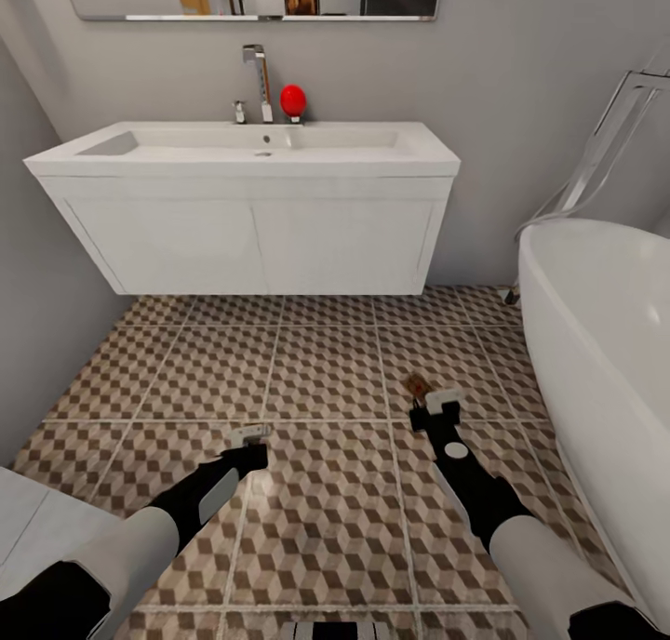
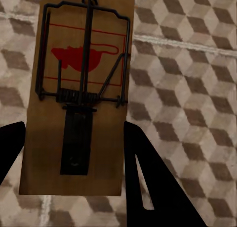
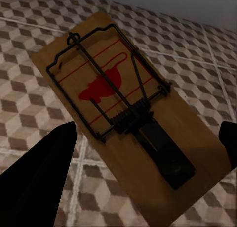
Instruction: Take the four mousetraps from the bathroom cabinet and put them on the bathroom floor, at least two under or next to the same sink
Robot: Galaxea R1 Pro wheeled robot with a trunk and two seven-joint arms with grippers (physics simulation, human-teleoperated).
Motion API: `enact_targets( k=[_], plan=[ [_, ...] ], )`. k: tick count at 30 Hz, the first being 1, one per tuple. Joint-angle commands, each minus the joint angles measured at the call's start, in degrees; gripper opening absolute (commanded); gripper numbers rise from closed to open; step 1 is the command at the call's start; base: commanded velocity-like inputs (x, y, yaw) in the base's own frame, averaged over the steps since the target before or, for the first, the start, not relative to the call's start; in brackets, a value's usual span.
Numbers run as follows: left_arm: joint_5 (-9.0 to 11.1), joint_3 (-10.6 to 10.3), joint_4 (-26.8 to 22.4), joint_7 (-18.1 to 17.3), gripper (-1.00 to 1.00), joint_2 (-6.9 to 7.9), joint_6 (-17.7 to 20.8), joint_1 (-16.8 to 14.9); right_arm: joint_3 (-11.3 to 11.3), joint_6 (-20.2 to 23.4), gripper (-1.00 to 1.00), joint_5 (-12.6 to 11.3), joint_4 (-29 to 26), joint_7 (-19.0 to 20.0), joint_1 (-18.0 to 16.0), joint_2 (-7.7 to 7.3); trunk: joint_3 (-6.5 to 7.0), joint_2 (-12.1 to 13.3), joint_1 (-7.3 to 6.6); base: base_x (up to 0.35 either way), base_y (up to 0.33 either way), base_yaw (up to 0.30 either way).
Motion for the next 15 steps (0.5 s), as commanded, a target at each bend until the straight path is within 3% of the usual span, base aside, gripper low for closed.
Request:
enact_targets(
  k=[1,4,15],
  plan=[
    [0.5,-0.5,-0.3,1.0,-1.00,0.13,0.3,0.0,0.2,1.7,-1.00,0.1,-0.4,-0.5,0.0,-0.02,-0.32,-0.4,0.21,0.000,0.000,-0.078],
    [0.5,-0.4,-0.7,1.5,-1.00,1.29,0.4,0.0,0.1,4.0,-1.00,-0.1,-0.8,-0.5,0.0,0.19,-1.14,-1.6,0.87,0.000,0.000,-0.074],
    [0.6,-0.4,-5.8,1.6,-1.00,4.39,0.5,0.0,0.0,5.2,-1.00,-0.4,-0.5,-1.4,0.0,2.36,-4.16,-6.0,3.29,0.000,0.000,-0.035]
  ],
)
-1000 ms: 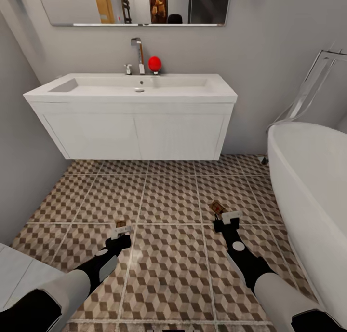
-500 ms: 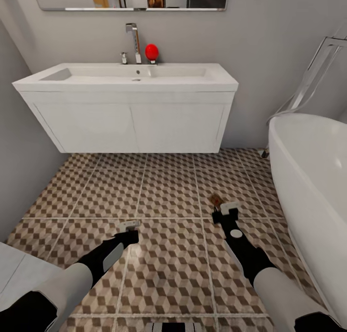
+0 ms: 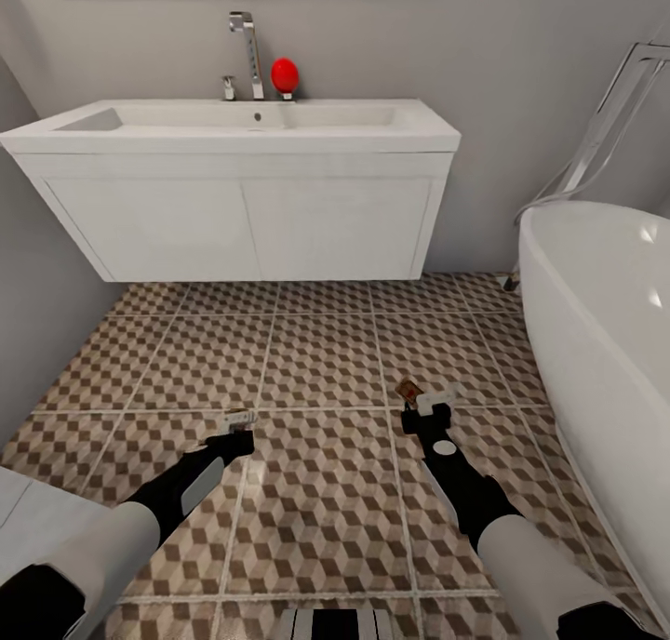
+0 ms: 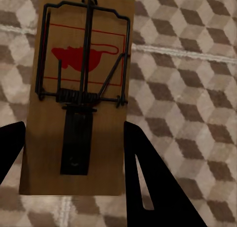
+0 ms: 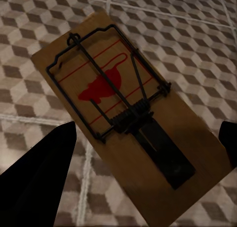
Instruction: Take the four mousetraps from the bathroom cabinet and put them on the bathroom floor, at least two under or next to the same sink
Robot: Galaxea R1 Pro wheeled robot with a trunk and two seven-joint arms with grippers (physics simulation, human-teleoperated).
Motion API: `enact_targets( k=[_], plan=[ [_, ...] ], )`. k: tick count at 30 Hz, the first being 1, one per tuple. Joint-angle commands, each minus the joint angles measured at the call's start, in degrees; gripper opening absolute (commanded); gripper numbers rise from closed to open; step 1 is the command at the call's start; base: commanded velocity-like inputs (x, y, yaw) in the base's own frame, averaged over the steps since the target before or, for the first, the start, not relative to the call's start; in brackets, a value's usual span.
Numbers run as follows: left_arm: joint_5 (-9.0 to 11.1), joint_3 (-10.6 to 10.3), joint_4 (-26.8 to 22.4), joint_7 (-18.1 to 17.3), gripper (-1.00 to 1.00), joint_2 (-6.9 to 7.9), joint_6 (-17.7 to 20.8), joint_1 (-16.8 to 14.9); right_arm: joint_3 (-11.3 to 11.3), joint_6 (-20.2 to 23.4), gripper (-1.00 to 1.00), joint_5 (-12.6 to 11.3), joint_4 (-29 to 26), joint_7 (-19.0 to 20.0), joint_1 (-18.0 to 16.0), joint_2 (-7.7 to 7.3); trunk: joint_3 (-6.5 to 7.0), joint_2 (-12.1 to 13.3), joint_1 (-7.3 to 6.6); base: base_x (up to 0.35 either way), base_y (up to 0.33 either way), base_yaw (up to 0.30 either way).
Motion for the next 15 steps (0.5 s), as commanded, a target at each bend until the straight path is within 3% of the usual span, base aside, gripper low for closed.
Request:
enact_targets(
  k=[1,11,15],
  plan=[
    [0.5,-0.5,-0.4,0.5,-1.00,0.16,0.4,0.0,0.2,0.1,-1.00,0.2,0.0,-0.6,0.0,0.06,-0.32,-0.4,0.21,0.000,0.000,-0.002],
    [0.5,-0.5,-1.4,0.5,-1.00,0.27,2.4,0.0,0.2,0.1,-1.00,0.3,0.0,-1.0,0.0,0.17,-3.06,-4.4,2.41,0.000,0.000,0.000],
    [0.5,-0.5,-5.1,0.6,-1.00,0.55,4.0,0.0,0.2,0.1,-1.00,0.3,0.1,-1.0,0.0,0.17,-4.20,-5.7,3.09,0.000,0.000,0.000]
  ],
)
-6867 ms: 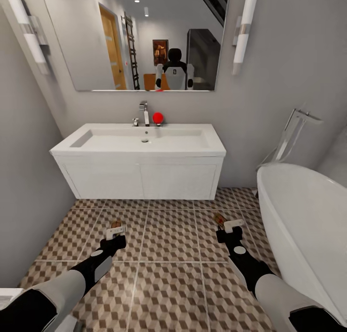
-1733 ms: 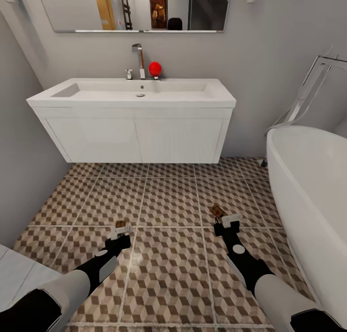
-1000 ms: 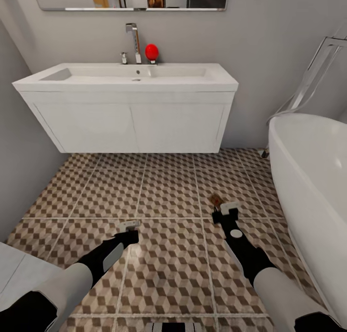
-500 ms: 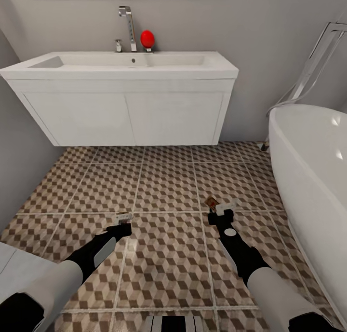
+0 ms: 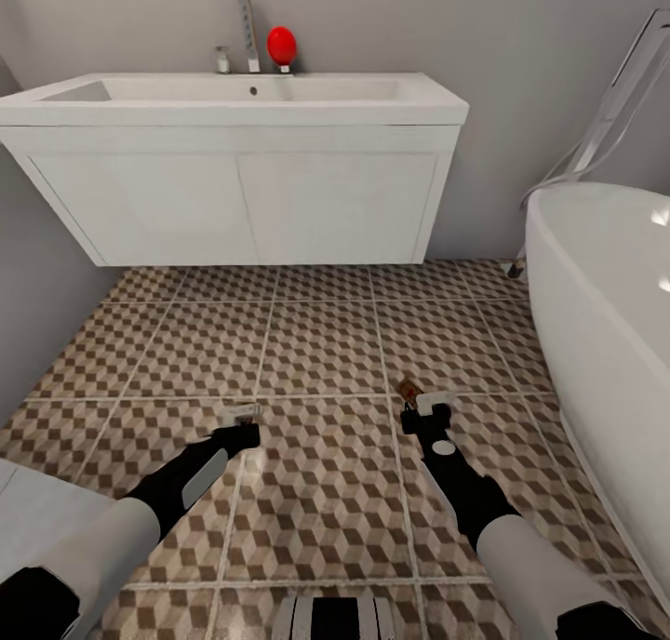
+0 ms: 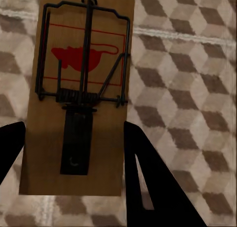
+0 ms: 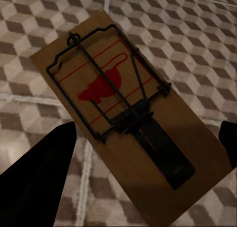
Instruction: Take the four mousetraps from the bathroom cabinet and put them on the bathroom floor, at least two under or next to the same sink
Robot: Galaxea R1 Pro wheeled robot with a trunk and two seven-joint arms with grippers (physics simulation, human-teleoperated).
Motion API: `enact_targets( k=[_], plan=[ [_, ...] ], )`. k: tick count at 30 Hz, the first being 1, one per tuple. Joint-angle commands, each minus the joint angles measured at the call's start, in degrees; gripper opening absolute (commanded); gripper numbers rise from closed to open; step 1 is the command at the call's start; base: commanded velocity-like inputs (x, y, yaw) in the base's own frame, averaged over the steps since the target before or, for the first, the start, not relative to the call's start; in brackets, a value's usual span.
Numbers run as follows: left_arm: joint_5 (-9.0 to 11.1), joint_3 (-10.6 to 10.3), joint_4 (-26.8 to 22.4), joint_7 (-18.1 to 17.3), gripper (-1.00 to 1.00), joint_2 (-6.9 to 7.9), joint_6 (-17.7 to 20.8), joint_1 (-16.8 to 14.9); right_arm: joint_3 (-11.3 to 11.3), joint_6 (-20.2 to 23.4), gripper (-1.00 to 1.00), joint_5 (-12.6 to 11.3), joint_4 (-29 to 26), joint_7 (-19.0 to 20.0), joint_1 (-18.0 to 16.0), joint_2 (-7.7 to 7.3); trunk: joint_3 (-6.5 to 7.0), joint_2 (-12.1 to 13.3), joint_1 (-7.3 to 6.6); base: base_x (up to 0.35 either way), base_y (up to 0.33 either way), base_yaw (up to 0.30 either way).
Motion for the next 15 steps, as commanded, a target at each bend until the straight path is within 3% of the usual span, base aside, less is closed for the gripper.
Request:
enact_targets(
  k=[1,4,5,7,15],
  plan=[
    [0.6,-0.5,-1.4,0.6,-1.00,0.18,2.1,0.0,0.2,0.1,-1.00,0.2,0.0,-0.4,0.0,-0.01,-0.37,0.0,0.01,0.000,0.000,0.000],
    [0.6,-0.5,-4.6,3.2,-1.00,0.25,6.5,0.0,0.3,0.1,-1.00,0.2,0.0,-0.4,0.0,0.00,-1.32,-0.1,0.09,0.000,0.000,0.000],
    [0.6,-0.5,-5.6,6.9,-1.00,0.23,7.4,0.0,0.3,0.1,-1.00,0.2,0.1,-0.4,0.0,-0.01,-1.63,-0.1,0.11,0.000,0.000,0.000],
    [0.7,-0.6,-6.6,10.4,-1.00,0.19,7.7,0.0,0.3,0.1,-1.00,0.2,0.1,-0.4,0.0,-0.04,-2.26,-0.1,0.17,0.000,0.000,0.000],
    [0.6,-0.6,-8.7,12.9,-1.00,0.34,7.7,0.0,0.3,0.1,-1.00,0.2,0.1,-0.4,0.0,-0.02,-4.79,-0.2,0.37,0.000,0.000,0.000]
  ],
)
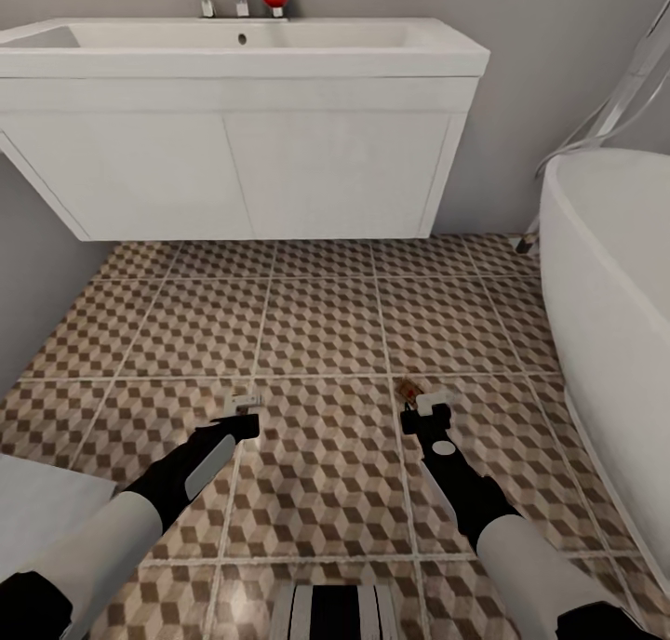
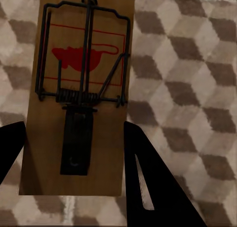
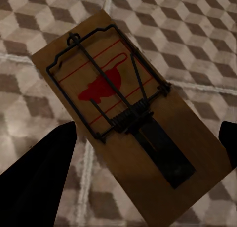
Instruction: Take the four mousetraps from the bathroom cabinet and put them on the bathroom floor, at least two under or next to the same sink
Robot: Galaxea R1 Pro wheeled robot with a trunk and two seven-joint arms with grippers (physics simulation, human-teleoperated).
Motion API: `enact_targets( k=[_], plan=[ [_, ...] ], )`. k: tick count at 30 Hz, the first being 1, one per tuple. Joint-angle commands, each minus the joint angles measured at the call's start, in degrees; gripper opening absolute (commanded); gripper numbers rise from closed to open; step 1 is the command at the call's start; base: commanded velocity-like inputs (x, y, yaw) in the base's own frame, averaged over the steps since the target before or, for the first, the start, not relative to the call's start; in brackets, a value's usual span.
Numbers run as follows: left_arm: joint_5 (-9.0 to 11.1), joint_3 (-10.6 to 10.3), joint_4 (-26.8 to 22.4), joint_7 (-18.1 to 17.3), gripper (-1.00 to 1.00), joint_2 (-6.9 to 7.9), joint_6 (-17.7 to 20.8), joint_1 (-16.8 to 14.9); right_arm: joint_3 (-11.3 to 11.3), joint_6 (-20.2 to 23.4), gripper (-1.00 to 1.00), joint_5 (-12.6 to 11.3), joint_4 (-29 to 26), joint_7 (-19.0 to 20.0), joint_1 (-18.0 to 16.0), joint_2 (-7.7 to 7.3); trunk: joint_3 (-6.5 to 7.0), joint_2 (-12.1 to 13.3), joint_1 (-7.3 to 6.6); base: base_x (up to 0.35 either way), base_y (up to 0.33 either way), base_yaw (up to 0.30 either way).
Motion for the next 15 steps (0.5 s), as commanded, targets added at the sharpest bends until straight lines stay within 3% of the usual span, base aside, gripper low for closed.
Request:
enact_targets(
  k=[1,5,15],
  plan=[
    [0.5,-0.4,-0.1,0.6,-1.00,0.10,0.1,-0.1,0.2,0.1,-1.00,0.2,0.0,-0.4,0.0,-0.03,-0.36,0.0,0.01,0.000,0.000,0.000],
    [0.6,-0.4,-0.1,0.6,-1.00,0.10,0.1,-0.1,0.2,0.1,-1.00,0.2,0.0,-0.4,0.0,-0.05,-1.63,-0.1,0.11,0.000,0.000,0.000],
    [0.5,-0.5,0.3,0.3,-1.00,-0.25,0.6,-0.1,0.5,-0.4,-1.00,0.9,-0.3,-0.2,0.9,-0.05,-1.84,-0.1,0.11,0.000,0.000,0.000]
  ],
)
